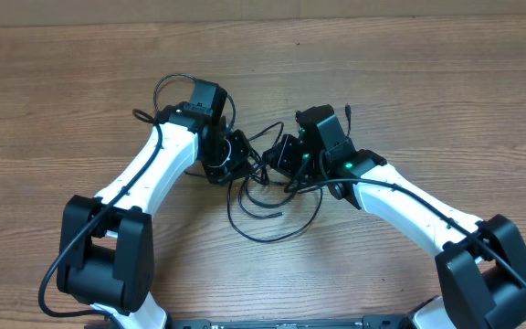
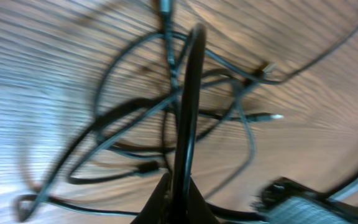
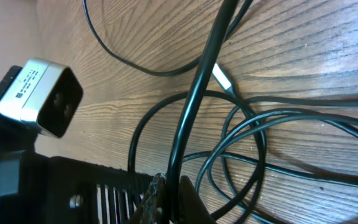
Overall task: Untangle cables
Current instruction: 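Pull the left gripper leftward and the right gripper up-right, spreading cables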
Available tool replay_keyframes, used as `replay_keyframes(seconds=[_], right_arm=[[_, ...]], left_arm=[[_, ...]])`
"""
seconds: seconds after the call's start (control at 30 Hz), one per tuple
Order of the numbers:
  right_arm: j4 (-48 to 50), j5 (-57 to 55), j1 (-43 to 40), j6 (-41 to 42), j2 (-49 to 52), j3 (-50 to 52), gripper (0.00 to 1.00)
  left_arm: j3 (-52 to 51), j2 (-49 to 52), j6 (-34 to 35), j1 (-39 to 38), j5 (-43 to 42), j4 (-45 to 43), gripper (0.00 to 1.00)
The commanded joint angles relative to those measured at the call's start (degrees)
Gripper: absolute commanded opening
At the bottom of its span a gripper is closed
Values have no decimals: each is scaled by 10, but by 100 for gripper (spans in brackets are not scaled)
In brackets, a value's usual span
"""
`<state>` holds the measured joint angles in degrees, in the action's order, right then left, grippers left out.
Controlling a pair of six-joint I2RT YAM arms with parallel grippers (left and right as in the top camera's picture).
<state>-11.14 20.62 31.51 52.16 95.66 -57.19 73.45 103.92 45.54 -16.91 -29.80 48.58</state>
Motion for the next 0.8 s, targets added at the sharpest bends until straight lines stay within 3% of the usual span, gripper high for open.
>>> replay_keyframes(seconds=[0.0,0.17,0.47,0.77], right_arm=[[2,13,2,37,3,-1,4],[-42,-17,9,77,4,-1,4],[-66,-35,7,94,16,-1,4],[-106,-30,8,93,24,-1,4]], left_arm=[[10,-12,81,5,-109,-24,4],[10,-12,199,5,-193,-51,5],[10,-12,229,11,-264,-52,4],[10,-12,292,61,-217,-55,4]])
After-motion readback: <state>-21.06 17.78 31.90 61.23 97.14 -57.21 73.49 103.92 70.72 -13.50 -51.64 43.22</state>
